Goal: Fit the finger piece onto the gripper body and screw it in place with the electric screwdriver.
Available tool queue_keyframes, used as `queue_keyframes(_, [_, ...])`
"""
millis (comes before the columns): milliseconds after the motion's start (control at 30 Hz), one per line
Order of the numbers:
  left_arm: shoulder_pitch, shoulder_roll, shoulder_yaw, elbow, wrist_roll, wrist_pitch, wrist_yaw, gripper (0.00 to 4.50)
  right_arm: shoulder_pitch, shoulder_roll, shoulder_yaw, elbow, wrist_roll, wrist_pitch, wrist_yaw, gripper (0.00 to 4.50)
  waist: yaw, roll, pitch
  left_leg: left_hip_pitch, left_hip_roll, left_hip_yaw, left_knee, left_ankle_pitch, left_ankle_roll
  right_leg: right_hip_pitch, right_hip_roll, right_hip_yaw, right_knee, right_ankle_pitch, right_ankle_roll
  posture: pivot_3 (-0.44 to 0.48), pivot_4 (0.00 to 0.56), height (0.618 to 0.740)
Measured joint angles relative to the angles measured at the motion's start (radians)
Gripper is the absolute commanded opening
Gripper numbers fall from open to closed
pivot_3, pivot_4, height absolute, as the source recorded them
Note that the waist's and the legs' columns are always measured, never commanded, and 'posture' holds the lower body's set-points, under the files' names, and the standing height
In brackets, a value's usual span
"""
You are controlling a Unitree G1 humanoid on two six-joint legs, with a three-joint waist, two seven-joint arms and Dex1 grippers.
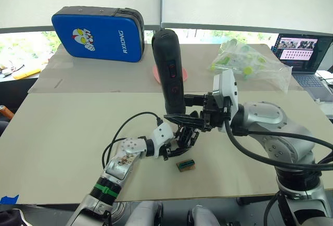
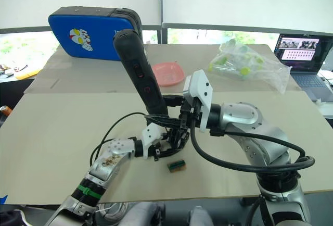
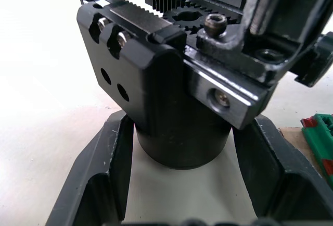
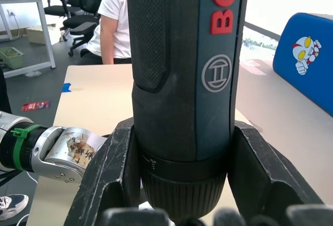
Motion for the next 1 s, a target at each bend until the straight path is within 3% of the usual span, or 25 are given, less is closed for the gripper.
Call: queue_keyframes(1000, [0.000, 0.001, -0.001, -0.001, 0.000, 0.001, 0.000, 2.29, 0.017, 0.010, 0.000, -0.001, 0.000, 0.018, -0.008, 1.90, 0.000, 0.000, 0.000, 0.000, 0.000, 0.000, 0.000, 0.000, 0.000, 0.000, 0.000, 0.000, 0.000, 0.000, 0.000, 0.000, 0.150, 0.740])
